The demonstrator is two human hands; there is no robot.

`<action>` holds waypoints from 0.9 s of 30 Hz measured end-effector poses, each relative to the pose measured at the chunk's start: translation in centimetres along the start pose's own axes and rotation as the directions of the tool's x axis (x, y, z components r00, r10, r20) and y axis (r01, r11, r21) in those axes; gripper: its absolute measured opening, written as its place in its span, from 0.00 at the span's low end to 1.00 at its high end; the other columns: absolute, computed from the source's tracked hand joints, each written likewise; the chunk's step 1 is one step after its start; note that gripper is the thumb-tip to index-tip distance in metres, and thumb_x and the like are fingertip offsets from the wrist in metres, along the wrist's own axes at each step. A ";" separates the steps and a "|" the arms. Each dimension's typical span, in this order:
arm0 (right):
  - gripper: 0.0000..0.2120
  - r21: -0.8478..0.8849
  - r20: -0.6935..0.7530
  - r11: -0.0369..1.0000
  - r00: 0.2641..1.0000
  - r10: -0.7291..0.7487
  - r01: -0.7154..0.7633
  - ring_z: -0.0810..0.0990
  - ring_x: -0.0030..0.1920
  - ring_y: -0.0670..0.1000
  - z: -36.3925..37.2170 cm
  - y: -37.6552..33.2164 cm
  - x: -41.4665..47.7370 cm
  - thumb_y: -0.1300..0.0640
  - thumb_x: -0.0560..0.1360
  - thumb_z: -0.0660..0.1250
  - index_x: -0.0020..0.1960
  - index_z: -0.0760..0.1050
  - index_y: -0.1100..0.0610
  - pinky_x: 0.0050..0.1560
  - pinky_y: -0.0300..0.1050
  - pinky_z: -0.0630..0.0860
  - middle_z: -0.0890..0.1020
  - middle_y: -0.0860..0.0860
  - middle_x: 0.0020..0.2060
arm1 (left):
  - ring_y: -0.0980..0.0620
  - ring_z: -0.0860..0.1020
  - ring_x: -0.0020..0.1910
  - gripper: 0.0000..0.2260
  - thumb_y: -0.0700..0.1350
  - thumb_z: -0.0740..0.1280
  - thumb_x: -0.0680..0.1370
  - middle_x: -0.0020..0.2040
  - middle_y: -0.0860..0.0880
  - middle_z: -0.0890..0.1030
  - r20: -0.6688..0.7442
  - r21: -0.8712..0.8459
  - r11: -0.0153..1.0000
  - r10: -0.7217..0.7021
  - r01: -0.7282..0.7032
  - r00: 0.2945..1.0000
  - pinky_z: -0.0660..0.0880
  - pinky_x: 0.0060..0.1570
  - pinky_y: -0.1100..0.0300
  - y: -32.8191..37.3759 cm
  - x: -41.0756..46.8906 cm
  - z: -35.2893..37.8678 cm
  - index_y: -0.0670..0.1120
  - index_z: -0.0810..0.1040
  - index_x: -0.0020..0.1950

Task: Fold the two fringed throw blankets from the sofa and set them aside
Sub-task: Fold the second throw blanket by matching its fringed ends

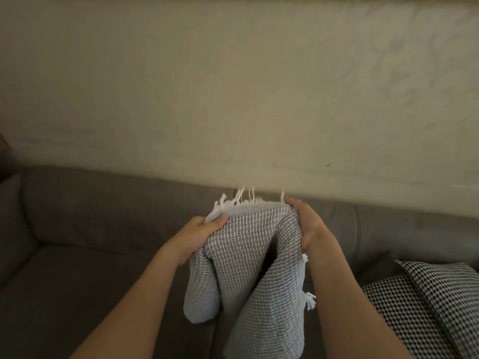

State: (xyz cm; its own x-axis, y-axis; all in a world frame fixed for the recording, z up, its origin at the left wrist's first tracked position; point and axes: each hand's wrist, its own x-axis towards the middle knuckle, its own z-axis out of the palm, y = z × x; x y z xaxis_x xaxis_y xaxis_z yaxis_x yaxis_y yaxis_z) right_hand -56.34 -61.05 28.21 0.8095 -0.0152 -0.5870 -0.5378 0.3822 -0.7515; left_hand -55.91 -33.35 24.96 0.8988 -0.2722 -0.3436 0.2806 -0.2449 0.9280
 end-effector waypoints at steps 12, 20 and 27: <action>0.15 -0.475 -0.250 0.777 0.783 -0.570 0.413 0.69 0.30 0.49 5.5 3.9 -0.7 0.51 0.73 0.71 0.33 0.72 0.57 0.34 0.46 0.68 0.73 0.49 0.26 | 0.47 0.83 0.38 0.22 0.64 0.68 0.80 0.37 0.48 0.85 -0.438 0.418 0.908 0.189 0.013 0.879 0.72 0.34 0.57 3.2 0.7 3.7 0.46 0.85 0.43; 0.15 -0.716 0.069 0.512 0.778 -0.624 0.475 0.70 0.31 0.46 8.0 6.6 -0.9 0.60 0.79 0.62 0.34 0.66 0.56 0.29 0.38 0.65 0.73 0.48 0.29 | 0.53 0.81 0.38 0.17 0.52 0.63 0.84 0.37 0.50 0.85 -0.281 0.189 0.972 0.189 -0.139 0.941 0.76 0.41 0.54 1.4 -0.2 6.1 0.50 0.85 0.40; 0.14 -0.669 0.303 0.468 0.787 -0.538 0.578 0.66 0.31 0.46 6.7 5.1 -0.9 0.61 0.79 0.63 0.35 0.68 0.61 0.33 0.46 0.65 0.71 0.48 0.28 | 0.52 0.88 0.53 0.20 0.63 0.67 0.82 0.52 0.49 0.90 -0.187 -0.290 0.954 0.024 -0.078 0.982 0.83 0.56 0.53 2.9 -0.9 6.3 0.49 0.87 0.59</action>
State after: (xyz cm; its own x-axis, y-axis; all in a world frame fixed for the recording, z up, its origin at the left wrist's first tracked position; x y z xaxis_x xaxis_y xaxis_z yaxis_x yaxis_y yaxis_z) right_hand -58.21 -52.88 26.89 0.9975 0.0626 0.0338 0.0584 -0.4476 -0.8923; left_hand -58.05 -39.62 27.03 0.9523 -0.0994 -0.2886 0.2950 0.0576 0.9538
